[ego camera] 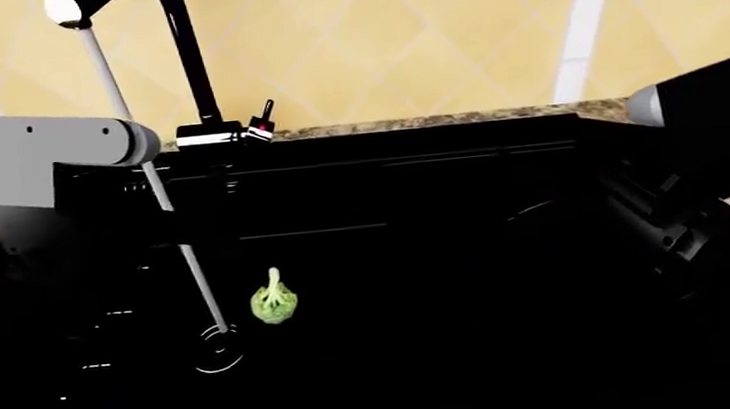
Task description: Pick the sweet potatos and broccolis from the sink and place them in one bowl. Place the broccoli in the other bowl. Then turn off the sink faucet.
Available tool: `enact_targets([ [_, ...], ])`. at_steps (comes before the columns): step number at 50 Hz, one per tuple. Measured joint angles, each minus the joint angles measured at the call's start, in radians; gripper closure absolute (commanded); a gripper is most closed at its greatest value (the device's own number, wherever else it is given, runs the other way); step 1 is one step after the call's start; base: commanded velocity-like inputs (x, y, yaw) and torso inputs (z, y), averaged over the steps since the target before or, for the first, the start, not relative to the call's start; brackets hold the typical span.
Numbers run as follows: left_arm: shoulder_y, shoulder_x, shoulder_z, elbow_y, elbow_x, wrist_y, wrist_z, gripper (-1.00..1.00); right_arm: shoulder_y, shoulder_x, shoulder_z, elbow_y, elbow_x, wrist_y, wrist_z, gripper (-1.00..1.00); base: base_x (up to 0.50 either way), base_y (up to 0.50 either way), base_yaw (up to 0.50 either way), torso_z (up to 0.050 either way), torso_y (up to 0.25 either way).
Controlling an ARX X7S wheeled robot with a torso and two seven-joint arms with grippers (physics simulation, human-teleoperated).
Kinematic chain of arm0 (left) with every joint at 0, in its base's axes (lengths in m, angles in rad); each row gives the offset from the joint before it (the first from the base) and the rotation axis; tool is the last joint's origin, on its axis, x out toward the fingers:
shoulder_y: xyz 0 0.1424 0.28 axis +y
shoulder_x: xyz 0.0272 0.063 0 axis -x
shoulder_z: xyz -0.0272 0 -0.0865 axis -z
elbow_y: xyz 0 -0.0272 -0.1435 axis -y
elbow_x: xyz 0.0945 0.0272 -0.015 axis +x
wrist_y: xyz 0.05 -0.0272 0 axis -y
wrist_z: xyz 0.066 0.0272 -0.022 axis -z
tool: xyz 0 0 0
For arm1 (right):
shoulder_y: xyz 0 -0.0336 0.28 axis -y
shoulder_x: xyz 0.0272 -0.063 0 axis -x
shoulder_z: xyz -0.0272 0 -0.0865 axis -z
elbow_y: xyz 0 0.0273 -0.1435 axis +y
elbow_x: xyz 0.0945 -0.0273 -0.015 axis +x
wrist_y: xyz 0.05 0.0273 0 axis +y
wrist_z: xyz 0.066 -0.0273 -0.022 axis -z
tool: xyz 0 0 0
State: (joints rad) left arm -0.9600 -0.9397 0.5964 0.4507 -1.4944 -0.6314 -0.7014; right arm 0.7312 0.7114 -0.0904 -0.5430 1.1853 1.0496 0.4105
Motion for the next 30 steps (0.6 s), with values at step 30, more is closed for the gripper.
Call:
enact_targets([
  [30,-0.006,0.055,0.044,-0.053,0.035,-0.026,0.021,-1.00,-0.022,-0.007,0.002,0.004,0.015,-0.019,0.006,-1.00,0.10,0.00,0.00,0.000,0.000],
])
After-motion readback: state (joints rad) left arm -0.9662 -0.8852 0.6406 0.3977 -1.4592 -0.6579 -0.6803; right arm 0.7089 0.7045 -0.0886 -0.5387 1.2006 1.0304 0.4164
